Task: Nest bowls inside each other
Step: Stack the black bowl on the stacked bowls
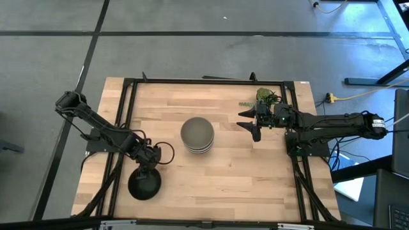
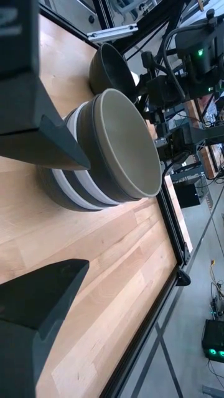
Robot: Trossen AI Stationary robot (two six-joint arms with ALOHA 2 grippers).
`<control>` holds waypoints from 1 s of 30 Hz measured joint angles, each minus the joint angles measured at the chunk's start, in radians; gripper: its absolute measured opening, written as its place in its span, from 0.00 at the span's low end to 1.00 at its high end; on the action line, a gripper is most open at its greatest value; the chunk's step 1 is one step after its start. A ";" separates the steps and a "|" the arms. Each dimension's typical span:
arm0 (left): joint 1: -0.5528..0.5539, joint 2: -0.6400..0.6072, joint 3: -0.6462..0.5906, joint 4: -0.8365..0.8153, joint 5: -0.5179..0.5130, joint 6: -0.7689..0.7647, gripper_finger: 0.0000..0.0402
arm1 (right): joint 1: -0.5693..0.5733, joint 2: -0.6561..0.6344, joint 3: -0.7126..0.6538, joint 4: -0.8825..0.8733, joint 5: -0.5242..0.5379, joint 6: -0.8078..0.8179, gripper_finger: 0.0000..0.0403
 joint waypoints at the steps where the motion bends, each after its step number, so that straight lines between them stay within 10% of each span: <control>1: 0.000 0.000 0.000 0.000 0.003 0.000 0.43 | 0.000 0.000 0.000 0.000 0.000 0.000 0.62; 16: 0.000 0.000 0.000 0.031 0.069 0.006 0.04 | 0.000 0.000 0.000 0.000 0.000 0.000 0.62; 30: 0.122 0.000 0.000 0.034 -0.052 0.057 0.01 | 0.000 0.000 0.000 0.000 0.000 0.004 0.62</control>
